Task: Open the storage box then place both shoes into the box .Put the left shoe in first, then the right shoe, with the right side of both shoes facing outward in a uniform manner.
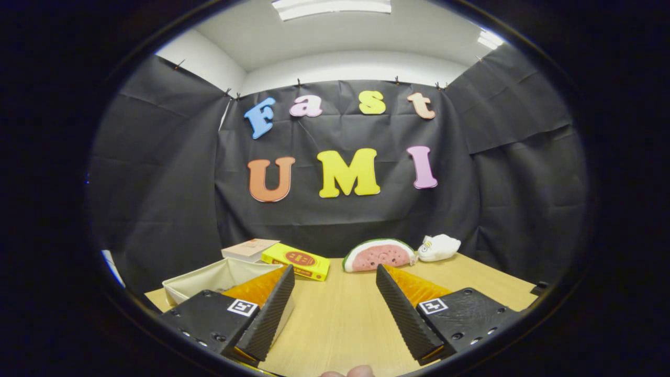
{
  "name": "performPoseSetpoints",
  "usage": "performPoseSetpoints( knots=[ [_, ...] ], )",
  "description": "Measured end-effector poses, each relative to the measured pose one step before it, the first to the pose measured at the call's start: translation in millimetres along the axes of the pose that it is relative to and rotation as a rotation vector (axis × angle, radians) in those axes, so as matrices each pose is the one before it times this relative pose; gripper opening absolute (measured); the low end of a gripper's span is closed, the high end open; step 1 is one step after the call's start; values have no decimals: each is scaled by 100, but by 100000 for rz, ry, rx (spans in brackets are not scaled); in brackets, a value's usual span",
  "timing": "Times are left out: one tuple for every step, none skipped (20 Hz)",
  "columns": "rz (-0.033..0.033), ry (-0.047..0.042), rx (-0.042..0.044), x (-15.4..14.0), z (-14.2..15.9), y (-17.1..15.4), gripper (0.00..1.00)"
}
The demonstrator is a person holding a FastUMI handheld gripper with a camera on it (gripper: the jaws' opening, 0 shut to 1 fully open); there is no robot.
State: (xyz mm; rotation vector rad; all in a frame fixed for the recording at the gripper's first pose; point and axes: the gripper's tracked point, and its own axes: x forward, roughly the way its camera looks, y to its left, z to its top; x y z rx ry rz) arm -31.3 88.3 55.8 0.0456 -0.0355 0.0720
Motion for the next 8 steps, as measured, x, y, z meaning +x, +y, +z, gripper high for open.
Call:
performPoseSetpoints(
  knots=[
    [-151, 25, -99, 9, 89, -33, 95],
    [-199, -22, 64, -98, 103, -47, 95],
    [-121, 70, 321, 15, 42, -1, 95],
    [-186, 8, 273, 34, 36, 20, 95],
    [-410, -4, -27, 72, 40, -82, 95],
    [-216, 37, 42, -67, 11, -50, 95],
    [16, 96, 91, 53, 21, 53, 95],
    [105, 205, 37, 144, -73, 118, 95]
  ],
)
